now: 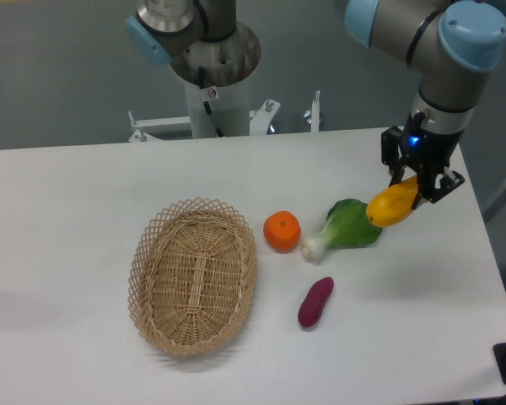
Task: Place the mango on the table
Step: 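Carry the held yellow mango down beside the purple sweet potato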
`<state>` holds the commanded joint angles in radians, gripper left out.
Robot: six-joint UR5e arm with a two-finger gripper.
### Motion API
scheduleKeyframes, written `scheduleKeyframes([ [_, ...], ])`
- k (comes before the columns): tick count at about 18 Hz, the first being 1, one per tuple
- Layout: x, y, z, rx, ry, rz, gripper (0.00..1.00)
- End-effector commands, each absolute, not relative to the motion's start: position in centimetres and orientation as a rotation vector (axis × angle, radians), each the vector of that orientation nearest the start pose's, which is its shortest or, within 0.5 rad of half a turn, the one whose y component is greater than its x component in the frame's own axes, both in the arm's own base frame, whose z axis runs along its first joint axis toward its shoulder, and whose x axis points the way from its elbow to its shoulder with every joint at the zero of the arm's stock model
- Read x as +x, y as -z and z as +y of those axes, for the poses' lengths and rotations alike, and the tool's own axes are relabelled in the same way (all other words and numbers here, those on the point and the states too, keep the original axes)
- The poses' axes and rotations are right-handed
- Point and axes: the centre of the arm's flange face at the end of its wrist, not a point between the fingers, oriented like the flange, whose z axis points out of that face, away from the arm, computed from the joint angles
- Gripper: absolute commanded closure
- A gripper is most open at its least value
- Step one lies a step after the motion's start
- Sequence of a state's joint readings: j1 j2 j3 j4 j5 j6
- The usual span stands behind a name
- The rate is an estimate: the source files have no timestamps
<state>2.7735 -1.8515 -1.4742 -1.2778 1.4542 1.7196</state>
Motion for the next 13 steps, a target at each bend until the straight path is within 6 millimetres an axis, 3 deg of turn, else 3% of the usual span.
scheduleKeyframes([
  [7, -52.0, -40.4, 36.1, -2.913, -0.128, 0.760, 0.58],
  [13, -52.8, -37.8, 38.7, -2.915, -0.209, 0.672, 0.58],
])
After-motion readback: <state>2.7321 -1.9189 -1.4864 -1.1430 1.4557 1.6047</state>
